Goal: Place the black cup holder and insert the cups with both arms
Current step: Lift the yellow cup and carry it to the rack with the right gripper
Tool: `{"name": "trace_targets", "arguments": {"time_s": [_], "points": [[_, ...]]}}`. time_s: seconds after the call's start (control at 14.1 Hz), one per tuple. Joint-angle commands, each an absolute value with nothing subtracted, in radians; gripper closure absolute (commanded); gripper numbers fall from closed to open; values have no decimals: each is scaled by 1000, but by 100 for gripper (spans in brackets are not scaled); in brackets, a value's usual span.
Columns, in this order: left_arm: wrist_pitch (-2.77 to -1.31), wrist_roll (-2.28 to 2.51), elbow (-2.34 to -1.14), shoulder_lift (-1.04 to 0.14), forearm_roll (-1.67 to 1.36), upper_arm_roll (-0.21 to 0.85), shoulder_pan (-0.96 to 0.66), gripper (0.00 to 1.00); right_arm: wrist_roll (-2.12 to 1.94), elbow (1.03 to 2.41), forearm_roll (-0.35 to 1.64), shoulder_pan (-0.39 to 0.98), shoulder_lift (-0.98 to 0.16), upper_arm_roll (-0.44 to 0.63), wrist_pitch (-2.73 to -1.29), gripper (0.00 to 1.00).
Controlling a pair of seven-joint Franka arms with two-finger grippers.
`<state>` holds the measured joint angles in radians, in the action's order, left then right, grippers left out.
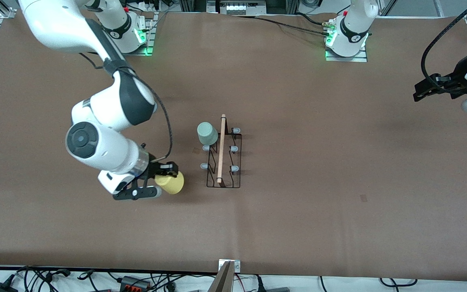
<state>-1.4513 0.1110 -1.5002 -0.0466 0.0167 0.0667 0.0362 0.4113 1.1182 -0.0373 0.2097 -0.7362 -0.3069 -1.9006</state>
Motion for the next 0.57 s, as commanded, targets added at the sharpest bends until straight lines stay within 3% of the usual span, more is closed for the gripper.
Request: {"name": "trace_targets", "arguments": {"time_s": [0.0,0.5], "points": [[-1448,91,-1476,-58,0,67,41,0,523,1114,-32,256,-726,-310,-1878,71],[-1450,91,-1476,-60,0,67,41,0,600,1115,-49,310,-750,-305,-1905,71]]}}
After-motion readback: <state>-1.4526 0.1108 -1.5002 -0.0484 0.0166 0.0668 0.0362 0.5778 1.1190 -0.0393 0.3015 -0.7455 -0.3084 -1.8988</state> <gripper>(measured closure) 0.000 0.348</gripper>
